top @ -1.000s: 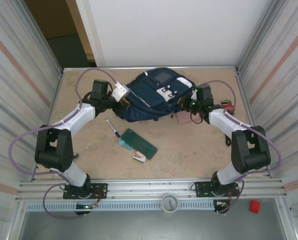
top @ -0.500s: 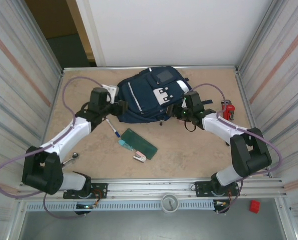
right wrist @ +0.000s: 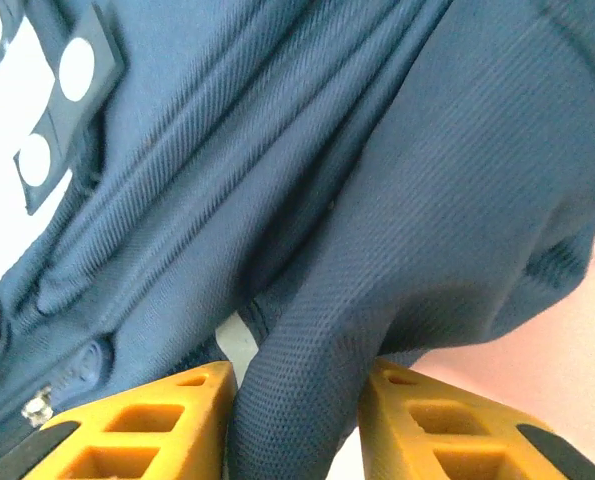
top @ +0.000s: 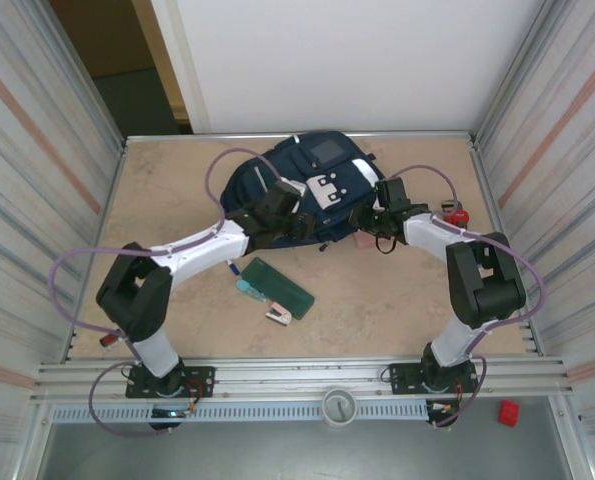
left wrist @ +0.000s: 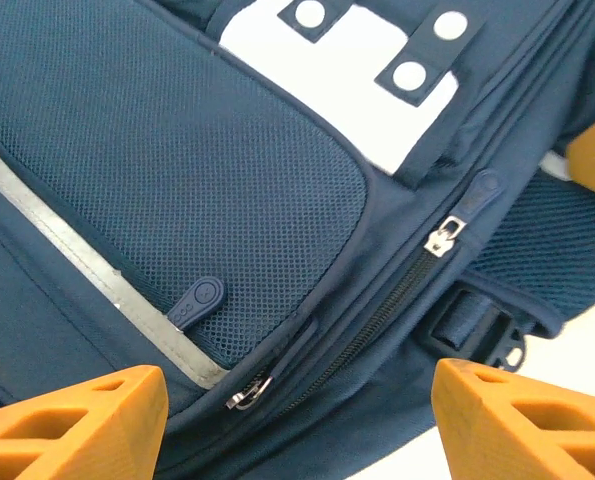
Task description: Pack the student bag
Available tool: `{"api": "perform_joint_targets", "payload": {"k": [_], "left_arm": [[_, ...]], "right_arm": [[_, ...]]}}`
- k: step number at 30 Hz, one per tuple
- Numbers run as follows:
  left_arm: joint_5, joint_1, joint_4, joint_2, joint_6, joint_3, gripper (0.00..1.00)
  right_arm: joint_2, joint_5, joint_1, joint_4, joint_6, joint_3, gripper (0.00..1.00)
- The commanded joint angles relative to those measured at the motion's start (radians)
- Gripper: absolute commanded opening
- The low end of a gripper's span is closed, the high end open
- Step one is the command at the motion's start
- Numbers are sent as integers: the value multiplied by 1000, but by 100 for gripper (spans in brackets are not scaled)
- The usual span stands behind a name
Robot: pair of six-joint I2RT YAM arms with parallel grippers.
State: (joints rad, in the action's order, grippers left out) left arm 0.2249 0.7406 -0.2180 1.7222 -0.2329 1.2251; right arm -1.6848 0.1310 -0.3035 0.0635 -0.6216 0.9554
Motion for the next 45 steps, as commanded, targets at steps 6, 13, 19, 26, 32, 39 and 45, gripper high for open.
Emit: {"api": "perform_joint_targets", "payload": {"k": [6, 13, 19, 26, 32, 39, 45], "left_arm": [[57, -87, -43, 34, -45, -78, 72], [-9, -216, 1, 124, 2, 7, 71], [34, -253, -28, 51, 37, 48, 73], [65, -64, 91, -30, -1, -49, 82], [92, 29, -11, 184, 27, 176, 80], [96, 28, -103, 356, 35, 368, 60], [62, 16, -113, 411, 14, 429, 54]], "right_arm": [[33, 0, -36, -102, -44, -139, 19], [94, 31, -114, -194, -111, -170, 18], [170, 50, -172, -118, -108, -160, 42], [155, 102, 2, -162, -176, -185, 64], [21, 134, 24, -204, -162, -110, 43], [12, 125, 16, -233, -152, -170, 9], [17, 123, 5, -241, -139, -200, 0]]}}
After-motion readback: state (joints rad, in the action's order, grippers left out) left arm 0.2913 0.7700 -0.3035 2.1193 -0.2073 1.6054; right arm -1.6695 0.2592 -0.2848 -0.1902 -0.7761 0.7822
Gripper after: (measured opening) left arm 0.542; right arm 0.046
